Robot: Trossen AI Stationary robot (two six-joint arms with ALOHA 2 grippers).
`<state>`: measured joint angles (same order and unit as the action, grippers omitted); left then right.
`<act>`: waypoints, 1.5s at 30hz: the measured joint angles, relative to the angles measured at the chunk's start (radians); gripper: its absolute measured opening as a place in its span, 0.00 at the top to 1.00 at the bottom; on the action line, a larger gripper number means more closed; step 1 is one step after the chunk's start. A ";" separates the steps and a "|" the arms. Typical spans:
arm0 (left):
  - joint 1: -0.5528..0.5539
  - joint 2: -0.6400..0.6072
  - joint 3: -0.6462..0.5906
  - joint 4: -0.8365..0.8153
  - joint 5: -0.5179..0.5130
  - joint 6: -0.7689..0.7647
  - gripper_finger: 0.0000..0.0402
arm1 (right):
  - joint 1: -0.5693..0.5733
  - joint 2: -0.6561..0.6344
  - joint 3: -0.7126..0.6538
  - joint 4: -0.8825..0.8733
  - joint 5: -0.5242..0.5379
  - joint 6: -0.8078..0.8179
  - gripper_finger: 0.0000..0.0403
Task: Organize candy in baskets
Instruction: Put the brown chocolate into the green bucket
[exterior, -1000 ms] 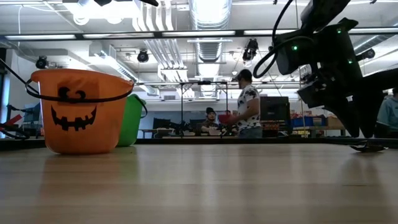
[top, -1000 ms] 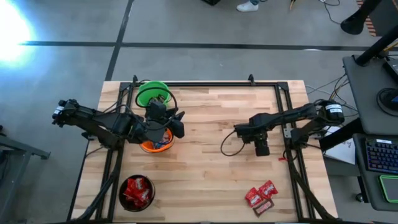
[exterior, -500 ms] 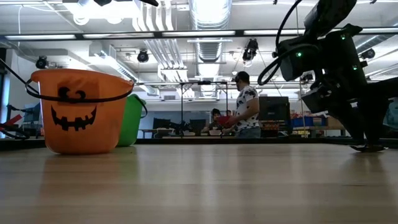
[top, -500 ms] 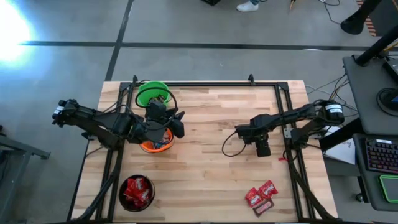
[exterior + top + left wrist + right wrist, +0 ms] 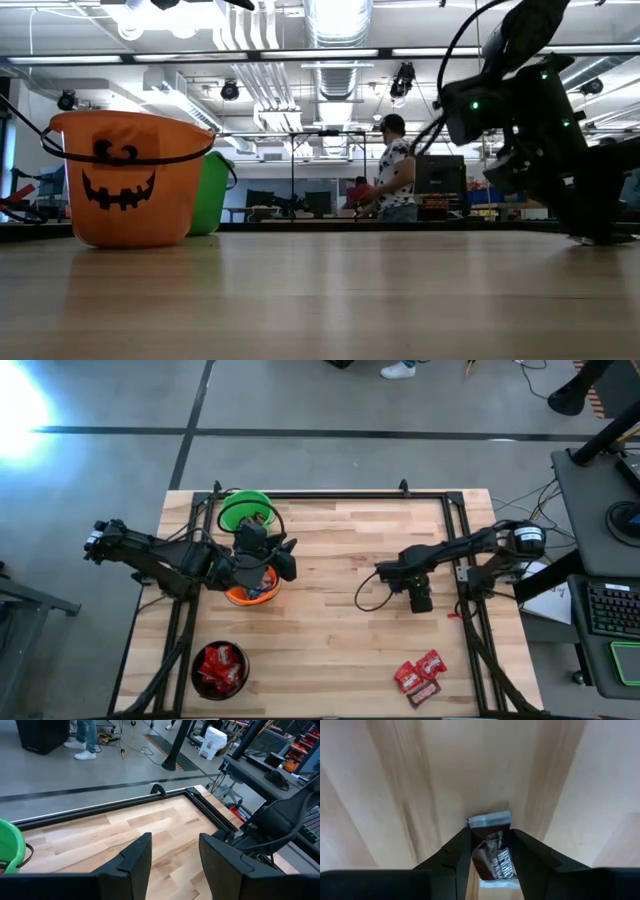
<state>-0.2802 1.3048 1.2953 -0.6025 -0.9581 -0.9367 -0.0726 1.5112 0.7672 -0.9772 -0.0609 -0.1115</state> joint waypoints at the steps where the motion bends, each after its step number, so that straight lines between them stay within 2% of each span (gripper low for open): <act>1: 0.000 0.000 0.000 0.000 0.000 0.000 0.64 | -0.002 0.017 0.001 -0.001 -0.002 -0.002 0.69; 11: 0.001 0.000 0.000 0.000 0.000 -0.008 0.64 | -0.005 0.105 0.007 0.000 -0.004 -0.032 0.71; 23: 0.001 0.000 0.000 0.000 0.000 -0.008 0.64 | -0.048 0.106 0.006 0.012 -0.009 -0.016 0.96; 35: 0.001 0.000 0.000 0.000 0.000 -0.008 0.64 | -0.109 0.041 0.006 -0.003 -0.061 0.082 0.97; 45: 0.001 0.000 0.000 -0.002 0.017 -0.008 0.64 | -0.118 -0.055 0.001 -0.038 -0.045 0.198 0.98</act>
<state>-0.2794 1.3048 1.2953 -0.6041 -0.9412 -0.9443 -0.1905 1.4567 0.7681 -1.0155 -0.1064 0.0862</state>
